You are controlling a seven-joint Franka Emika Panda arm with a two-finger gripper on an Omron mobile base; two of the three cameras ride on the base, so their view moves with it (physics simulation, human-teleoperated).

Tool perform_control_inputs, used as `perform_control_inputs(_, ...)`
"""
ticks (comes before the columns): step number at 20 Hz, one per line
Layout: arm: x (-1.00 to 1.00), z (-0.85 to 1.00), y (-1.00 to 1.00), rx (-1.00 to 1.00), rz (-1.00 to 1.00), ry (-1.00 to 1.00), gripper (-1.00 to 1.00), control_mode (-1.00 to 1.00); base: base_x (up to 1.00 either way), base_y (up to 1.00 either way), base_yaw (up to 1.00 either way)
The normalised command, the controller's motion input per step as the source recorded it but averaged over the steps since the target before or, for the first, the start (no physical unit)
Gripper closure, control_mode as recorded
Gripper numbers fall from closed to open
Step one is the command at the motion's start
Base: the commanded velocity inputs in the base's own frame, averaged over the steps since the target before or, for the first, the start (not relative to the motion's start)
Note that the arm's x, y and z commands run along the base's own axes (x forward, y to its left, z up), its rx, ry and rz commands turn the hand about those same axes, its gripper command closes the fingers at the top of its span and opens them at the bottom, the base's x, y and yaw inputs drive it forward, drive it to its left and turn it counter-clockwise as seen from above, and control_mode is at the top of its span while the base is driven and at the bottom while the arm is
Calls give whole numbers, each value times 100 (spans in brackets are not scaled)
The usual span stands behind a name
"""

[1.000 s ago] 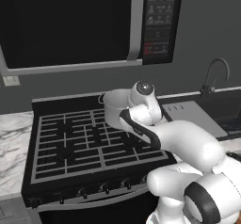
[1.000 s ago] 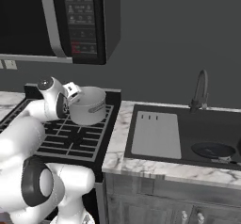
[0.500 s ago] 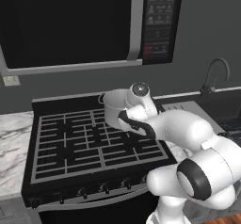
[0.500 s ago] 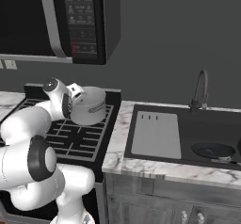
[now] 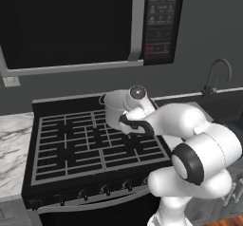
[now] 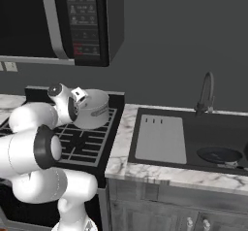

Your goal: Move the pot and pan from the stove into the sink.

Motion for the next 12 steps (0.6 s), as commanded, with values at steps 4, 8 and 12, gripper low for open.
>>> perform_control_inputs(4, 6, -13, 0, -6, 1, 5, -100, -100, 0, 0, 0)
perform_control_inputs(8, 0, -1, 0, -3, 0, 3, -100, -100, 0, 0, 0)
perform_control_inputs(12, 0, -1, 0, -3, 0, 2, -100, -100, 0, 0, 0)
